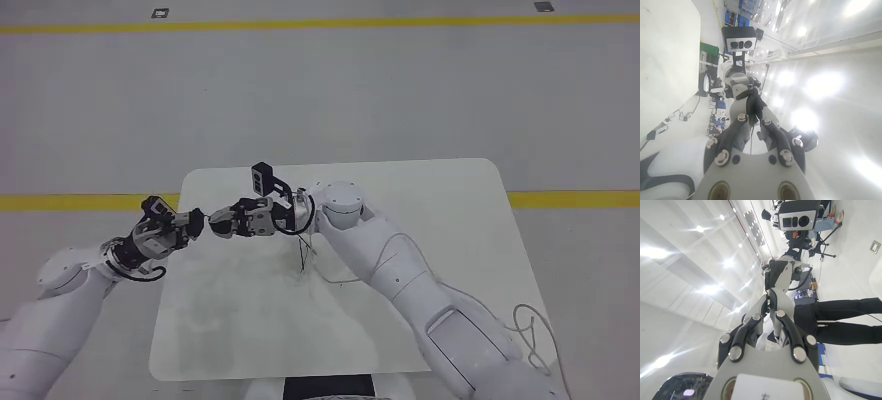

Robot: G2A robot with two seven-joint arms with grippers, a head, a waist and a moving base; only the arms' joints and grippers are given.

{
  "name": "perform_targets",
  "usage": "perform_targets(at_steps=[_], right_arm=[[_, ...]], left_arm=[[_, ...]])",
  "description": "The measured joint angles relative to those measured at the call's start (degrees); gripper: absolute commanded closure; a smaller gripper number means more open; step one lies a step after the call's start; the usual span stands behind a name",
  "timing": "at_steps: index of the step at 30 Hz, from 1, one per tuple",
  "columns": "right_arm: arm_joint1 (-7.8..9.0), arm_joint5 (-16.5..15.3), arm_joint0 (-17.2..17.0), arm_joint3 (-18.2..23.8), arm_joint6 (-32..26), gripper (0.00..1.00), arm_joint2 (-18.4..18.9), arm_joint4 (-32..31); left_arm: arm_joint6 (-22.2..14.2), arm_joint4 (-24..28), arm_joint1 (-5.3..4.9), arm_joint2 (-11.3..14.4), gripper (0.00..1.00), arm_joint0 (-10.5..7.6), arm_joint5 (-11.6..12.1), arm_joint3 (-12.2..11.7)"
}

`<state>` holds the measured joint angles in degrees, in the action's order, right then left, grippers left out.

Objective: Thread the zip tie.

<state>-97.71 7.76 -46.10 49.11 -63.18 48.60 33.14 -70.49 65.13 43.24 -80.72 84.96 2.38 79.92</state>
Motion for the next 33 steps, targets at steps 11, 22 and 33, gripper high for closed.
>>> perform_targets(at_steps=[11,22,33], right_arm=[[0.19,0.63,-0.07,-0.05,1.07,1.00,-0.18,-0.10],[0.06,0.85,0.26,0.04,1.22,1.00,-1.14,-0.26],[-0.09,0.94,0.77,-0.61,1.33,1.00,-1.79,-0.23]], left_arm=[[0.23,-1.06,0.49,-0.73,0.94,-0.01,-0.64,-0.11],[0.00,-2.32,0.99,-1.01,0.90,-0.16,-1.08,-0.25],[-0.05,-3.33,1.45,-1.23,1.00,-0.36,-1.42,-0.28]])
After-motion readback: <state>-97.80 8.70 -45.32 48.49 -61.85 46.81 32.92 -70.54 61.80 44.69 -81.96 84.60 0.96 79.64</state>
